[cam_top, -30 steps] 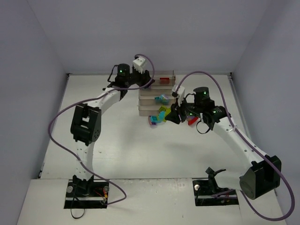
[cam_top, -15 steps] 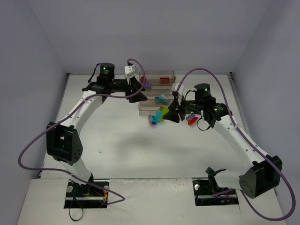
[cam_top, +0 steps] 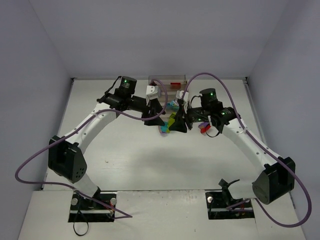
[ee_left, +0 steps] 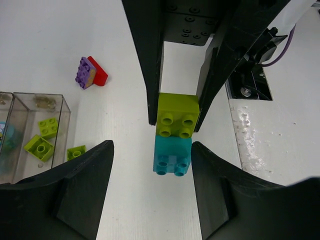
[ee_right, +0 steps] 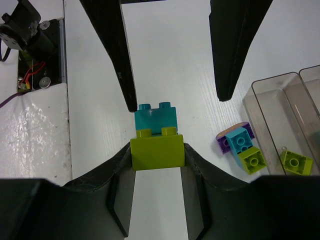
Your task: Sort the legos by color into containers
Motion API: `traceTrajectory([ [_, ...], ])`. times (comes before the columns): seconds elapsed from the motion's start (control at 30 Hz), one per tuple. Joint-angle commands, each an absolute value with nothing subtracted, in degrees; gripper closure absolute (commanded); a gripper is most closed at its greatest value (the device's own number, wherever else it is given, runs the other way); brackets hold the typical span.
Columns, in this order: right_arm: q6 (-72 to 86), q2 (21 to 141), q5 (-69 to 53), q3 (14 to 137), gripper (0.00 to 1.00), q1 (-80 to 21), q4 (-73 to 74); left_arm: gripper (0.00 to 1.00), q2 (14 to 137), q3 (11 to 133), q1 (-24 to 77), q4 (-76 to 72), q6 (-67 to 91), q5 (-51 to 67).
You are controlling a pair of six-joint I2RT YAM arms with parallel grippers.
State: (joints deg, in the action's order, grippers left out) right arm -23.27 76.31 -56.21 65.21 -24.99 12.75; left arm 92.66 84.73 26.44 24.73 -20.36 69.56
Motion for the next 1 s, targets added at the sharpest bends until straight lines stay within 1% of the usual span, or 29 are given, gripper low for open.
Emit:
traceTrajectory([
  [0.0, -24.08, 75.94, -58.80, 68.20, 1.00, -25.49, 11.43, 0.43, 89.74, 86.04, 26.81, 24.43, -23.29, 72.25],
  [0.3, -24.17, 75.59, -58.62, 68.12, 1.00, -25.40, 11.51, 0.43, 90.17, 85.61, 27.95, 29.35, -27.59, 72.42],
  [0.6, -23.99, 75.24, -58.45, 68.12, 1.00, -25.40, 11.43, 0.44, 90.96, 85.52, 29.62, 29.71, -28.39, 71.10],
  [0.63, -23.82, 75.32, -58.53, 68.12, 1.00, -25.49, 11.43, 0.45, 91.05, 85.43, 29.62, 29.71, -28.30, 71.10],
  [0.67, -23.82, 75.32, -58.54, 68.20, 1.00, -25.49, 11.43, 0.48, 91.23, 85.43, 29.62, 29.79, -28.39, 71.10],
  [0.97, -23.82, 74.79, -57.92, 68.03, 1.00, -25.40, 11.43, 0.57, 92.20, 85.52, 29.88, 30.06, -28.04, 69.79],
])
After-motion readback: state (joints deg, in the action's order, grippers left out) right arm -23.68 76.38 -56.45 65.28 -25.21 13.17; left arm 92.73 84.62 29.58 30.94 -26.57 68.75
